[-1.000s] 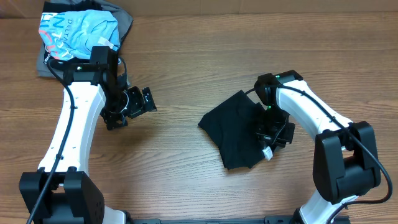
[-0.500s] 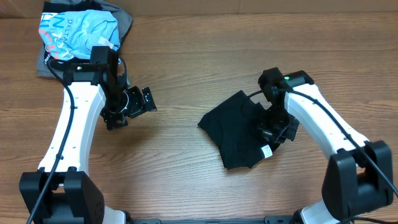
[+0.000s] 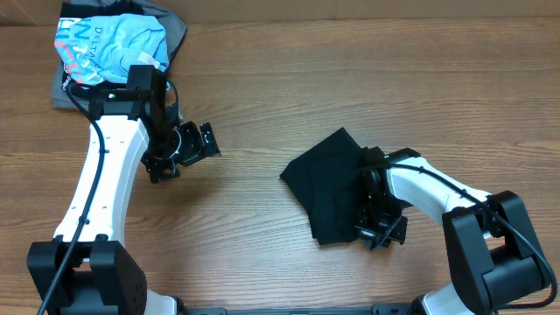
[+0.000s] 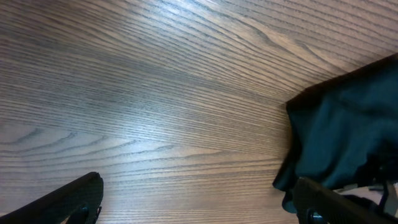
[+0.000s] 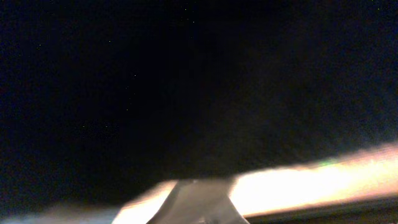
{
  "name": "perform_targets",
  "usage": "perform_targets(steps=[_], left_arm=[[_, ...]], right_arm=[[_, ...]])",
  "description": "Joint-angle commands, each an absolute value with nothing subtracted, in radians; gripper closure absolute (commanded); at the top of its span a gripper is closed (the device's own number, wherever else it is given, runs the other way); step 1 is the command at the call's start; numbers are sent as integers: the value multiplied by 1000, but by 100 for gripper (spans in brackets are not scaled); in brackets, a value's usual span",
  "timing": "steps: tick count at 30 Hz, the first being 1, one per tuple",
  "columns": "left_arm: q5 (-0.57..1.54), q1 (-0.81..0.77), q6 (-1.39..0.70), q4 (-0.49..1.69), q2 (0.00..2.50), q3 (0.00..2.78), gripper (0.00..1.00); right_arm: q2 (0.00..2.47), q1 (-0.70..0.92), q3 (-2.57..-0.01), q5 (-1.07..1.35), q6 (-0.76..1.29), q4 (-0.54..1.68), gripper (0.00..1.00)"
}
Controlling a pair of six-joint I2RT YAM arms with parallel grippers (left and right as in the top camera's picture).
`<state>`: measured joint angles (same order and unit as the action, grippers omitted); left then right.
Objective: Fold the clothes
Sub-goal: 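Move the left gripper toward the bundle's left side, right gripper holding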
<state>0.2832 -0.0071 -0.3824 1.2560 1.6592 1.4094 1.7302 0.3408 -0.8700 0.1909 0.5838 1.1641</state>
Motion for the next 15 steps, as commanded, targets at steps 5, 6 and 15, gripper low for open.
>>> perform_targets(steps=[5, 6, 15], left_arm=[[286, -15, -359, 1252, 1668, 1407, 0], [294, -16, -358, 1244, 1668, 1407, 0], [453, -157, -279, 953, 1707, 1407, 0]], right_arm=[[1651, 338, -966, 77, 664, 1285, 88], [1620, 338, -1005, 39, 680, 1330, 81], [1408, 304, -1183, 19, 687, 1417, 0]])
